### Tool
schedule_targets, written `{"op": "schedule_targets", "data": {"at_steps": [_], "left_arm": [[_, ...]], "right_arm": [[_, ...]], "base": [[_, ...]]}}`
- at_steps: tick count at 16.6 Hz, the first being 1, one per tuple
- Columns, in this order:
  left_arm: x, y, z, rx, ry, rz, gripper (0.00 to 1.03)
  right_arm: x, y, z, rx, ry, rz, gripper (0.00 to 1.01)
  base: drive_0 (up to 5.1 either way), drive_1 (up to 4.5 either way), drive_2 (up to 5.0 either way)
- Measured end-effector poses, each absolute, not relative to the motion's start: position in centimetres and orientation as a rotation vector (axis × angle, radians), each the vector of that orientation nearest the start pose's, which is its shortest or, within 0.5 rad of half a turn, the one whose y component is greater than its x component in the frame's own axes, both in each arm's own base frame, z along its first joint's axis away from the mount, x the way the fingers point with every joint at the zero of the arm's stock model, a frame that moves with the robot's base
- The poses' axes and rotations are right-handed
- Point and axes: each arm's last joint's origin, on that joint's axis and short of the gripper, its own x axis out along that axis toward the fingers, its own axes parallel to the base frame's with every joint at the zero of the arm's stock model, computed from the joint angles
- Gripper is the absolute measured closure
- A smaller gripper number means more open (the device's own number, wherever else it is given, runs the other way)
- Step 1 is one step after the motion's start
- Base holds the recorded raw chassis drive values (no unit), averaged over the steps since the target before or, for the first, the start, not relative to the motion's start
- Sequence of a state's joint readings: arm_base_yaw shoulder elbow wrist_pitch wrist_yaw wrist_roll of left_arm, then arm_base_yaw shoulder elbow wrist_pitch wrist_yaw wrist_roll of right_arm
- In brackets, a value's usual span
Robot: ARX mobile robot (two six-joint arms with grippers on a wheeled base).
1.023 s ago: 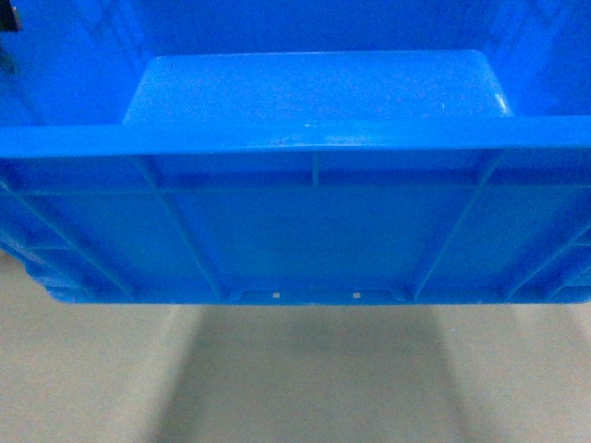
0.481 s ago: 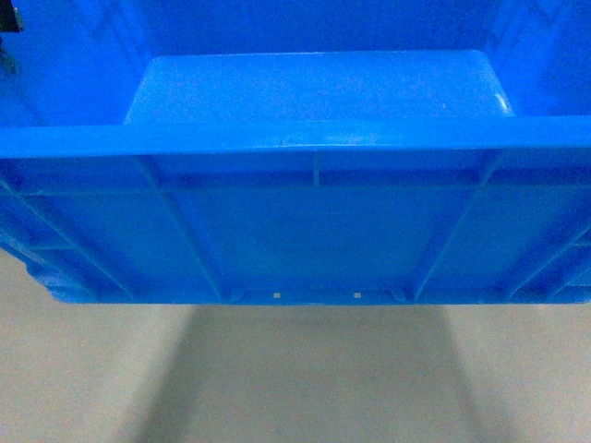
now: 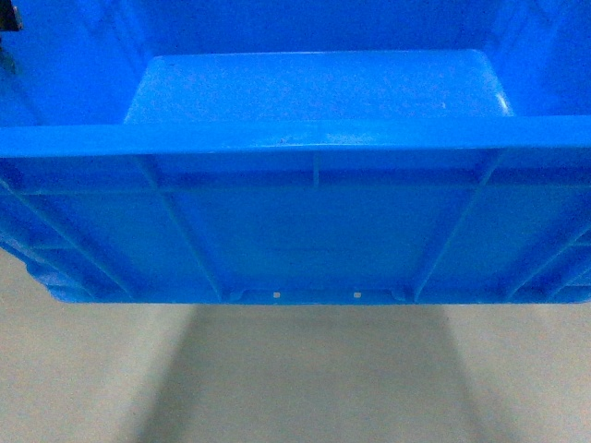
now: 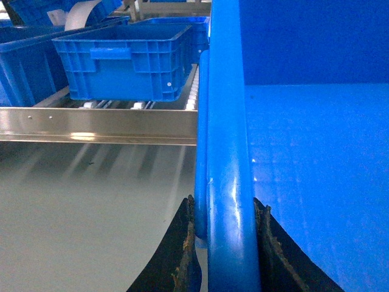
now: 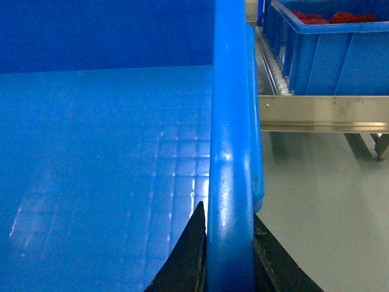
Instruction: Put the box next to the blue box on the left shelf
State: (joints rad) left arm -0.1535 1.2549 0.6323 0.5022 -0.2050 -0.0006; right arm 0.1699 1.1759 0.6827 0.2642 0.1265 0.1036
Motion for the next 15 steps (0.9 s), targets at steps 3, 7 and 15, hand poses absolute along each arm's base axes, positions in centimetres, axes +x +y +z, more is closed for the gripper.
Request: {"op": "schedule_targets", "data": {"at_steps": [3, 7, 15], "left_arm": [[26.50, -3.50, 24.88, 0.021, 0.120, 0.051, 0.85], [26.50, -3.50, 24.90, 0.021, 0.118, 0.051, 0.85], [26.50, -3.50, 24.92, 0.021, 0.116, 0.052, 0.85]], "right_arm": [[25.33, 3.99, 26.22, 0.069, 0.229, 0.032, 0.92], [25.34, 3.99, 26.23, 0.069, 0.228, 0.032, 0.92], [25.35, 3.99, 26.25, 0.070, 0.226, 0.032, 0.92]], "base": [[0.1, 4.08, -4.0], [0.0, 4.04, -4.0], [0.1, 4.12, -3.9]]}}
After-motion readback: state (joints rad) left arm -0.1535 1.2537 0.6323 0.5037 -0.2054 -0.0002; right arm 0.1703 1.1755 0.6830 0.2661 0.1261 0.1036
